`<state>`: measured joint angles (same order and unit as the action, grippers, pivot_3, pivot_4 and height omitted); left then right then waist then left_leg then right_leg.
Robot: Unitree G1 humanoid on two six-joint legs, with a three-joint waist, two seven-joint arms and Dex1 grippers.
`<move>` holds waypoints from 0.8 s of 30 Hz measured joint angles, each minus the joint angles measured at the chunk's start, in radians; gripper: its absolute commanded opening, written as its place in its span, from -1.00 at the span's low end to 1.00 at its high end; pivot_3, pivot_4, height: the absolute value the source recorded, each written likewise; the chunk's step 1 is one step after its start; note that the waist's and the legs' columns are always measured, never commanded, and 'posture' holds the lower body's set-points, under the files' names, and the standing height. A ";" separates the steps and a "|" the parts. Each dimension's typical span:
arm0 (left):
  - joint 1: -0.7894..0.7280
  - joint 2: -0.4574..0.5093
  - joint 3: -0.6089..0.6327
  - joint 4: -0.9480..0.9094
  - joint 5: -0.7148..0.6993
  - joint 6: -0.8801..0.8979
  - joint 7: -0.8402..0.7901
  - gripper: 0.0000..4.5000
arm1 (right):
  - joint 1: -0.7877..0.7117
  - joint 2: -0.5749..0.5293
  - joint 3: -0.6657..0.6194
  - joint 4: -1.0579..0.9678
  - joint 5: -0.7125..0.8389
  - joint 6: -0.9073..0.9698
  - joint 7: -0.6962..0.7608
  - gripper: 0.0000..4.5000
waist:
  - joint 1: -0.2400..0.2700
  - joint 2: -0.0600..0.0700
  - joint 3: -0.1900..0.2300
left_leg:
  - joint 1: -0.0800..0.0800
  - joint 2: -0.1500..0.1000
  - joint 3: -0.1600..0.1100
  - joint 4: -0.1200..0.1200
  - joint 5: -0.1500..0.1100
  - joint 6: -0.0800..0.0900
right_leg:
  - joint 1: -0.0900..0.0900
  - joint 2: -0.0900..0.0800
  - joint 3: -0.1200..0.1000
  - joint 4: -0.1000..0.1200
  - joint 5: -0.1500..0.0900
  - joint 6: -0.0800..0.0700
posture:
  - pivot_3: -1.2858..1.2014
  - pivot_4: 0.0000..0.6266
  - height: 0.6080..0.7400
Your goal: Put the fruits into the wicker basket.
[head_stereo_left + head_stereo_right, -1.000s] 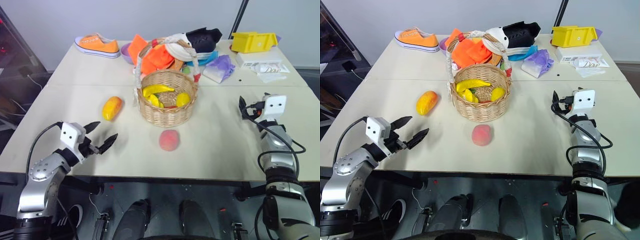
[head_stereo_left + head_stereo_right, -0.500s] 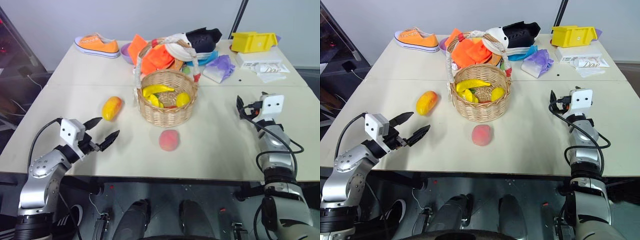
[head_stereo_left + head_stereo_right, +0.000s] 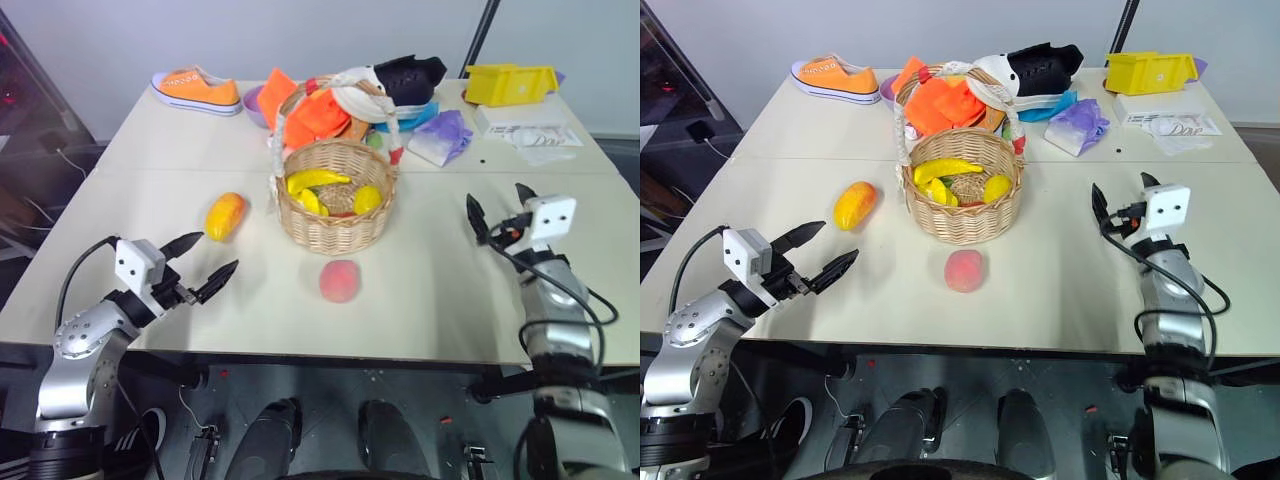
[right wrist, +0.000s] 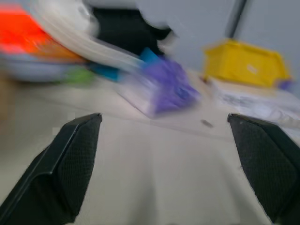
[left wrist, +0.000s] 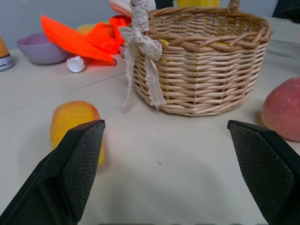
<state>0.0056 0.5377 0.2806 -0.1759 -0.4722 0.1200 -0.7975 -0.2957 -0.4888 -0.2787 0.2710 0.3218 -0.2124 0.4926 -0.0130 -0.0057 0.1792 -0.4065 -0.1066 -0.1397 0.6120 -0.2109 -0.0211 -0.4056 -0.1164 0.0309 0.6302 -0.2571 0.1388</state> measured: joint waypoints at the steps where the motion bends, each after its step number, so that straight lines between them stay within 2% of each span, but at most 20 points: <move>1: 0.009 0.001 0.017 0.006 -0.007 -0.006 -0.005 1.00 | 0.040 -0.001 0.000 -0.064 0.024 0.022 0.018 0.99 | 0.000 0.000 0.000 | 0.000 0.000 0.000 0.000 0.000 0.000 | 0.000 0.000 0.000 0.000 0.000 0.000 | 0.03 -0.52 1.00; 8: 0.041 0.012 0.090 0.053 -0.031 -0.062 -0.043 1.00 | 0.386 -0.024 0.041 -0.495 0.200 0.211 0.165 0.99 | 0.002 0.000 0.000 | 0.000 0.000 0.000 0.001 0.000 0.000 | 0.000 -0.001 0.000 -0.001 -0.002 -0.004 | 0.03 -0.52 1.00; 10: 0.039 0.013 0.090 0.066 -0.031 -0.070 -0.054 1.00 | 0.425 -0.040 0.062 -0.547 0.211 0.236 0.207 0.99 | 0.000 0.000 0.000 | 0.000 0.000 0.000 0.001 0.000 0.000 | 0.001 -0.001 0.000 -0.001 -0.002 -0.004 | 0.03 -0.52 1.00; 18: 0.032 0.014 0.090 0.086 -0.031 -0.091 -0.079 1.00 | 0.408 -0.081 0.079 -0.547 0.200 0.233 0.324 0.99 | 0.004 0.000 0.000 | 0.000 0.000 0.000 0.001 0.000 0.000 | 0.000 -0.001 0.000 -0.001 -0.002 -0.004 | 0.03 -0.52 1.00; 24: 0.057 0.052 0.086 0.068 -0.065 -0.061 -0.145 1.00 | 0.325 -0.149 0.165 -0.537 0.162 0.253 0.441 0.99 | -0.004 0.000 0.000 | 0.000 0.001 0.001 0.001 0.000 0.000 | 0.000 -0.001 0.000 -0.001 -0.002 -0.004 | 0.03 -0.52 1.00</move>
<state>0.0630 0.5895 0.3668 -0.1079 -0.5370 0.0591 -0.9428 0.0293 -0.6377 -0.1135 -0.2656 0.4842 0.0410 0.9339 -0.0169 -0.0061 0.1791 -0.4068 -0.1061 -0.1392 0.6130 -0.2113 -0.0212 -0.4056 -0.1174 0.0313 0.6289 -0.2595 0.1351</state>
